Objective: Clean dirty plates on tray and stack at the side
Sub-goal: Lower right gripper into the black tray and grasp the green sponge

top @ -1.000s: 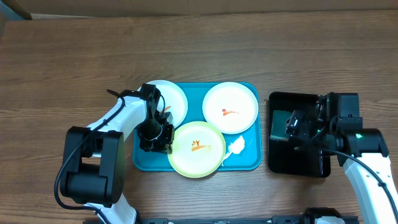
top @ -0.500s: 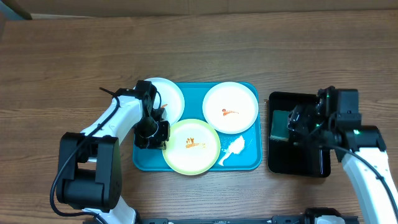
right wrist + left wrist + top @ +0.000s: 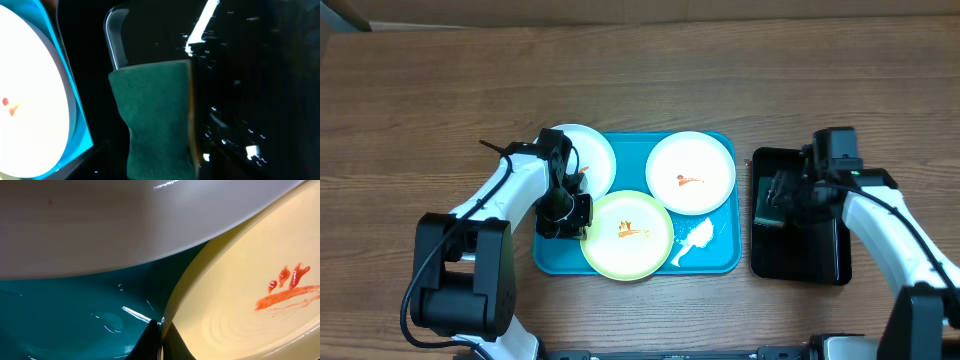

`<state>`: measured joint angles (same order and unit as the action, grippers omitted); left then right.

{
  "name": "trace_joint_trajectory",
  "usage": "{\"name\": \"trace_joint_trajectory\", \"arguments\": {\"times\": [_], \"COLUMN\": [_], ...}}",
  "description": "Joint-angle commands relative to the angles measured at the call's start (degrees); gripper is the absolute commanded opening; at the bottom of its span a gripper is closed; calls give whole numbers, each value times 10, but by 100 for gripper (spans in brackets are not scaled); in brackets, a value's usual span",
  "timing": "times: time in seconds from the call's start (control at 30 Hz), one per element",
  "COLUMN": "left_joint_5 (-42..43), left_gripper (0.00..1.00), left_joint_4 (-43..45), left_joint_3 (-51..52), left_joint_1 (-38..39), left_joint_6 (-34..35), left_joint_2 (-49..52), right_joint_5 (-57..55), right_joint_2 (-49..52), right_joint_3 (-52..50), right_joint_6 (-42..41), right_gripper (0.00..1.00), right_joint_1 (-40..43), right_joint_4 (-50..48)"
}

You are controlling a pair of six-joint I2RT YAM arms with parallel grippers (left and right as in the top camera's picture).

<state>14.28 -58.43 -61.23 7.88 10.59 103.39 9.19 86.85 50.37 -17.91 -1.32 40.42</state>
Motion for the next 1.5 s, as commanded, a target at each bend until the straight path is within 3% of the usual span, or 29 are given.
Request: {"name": "trace_joint_trajectory", "arguments": {"times": [0.0,0.2,0.97,1.27,1.37,1.47], "left_joint_5": [-7,-7,-7,-7,-7,-7], "left_gripper": [5,5,5,6,6,6], "left_joint_4": [4,4,4,4,4,4], "left_joint_3": [-9,-9,-9,-9,-9,-9], "left_joint_1": [1,1,1,1,1,1], "left_joint_6": [13,12,12,12,12,12], "left_joint_2": [-13,-13,-13,-13,-13,-13], "right_joint_5": [2,-56,-57,-58,-76,-99], "right_joint_2": [21,36,72,81,80,78], "right_joint_3": [10,10,10,13,21,40], "right_joint_6": [-2,-33,-34,-34,-34,-34], "right_gripper": [57,54,56,46,47,56], "right_joint_1": [-20,-38,-39,-39,-38,-38], "right_joint_4": [-16,-25,-30,-27,-19,4]}}
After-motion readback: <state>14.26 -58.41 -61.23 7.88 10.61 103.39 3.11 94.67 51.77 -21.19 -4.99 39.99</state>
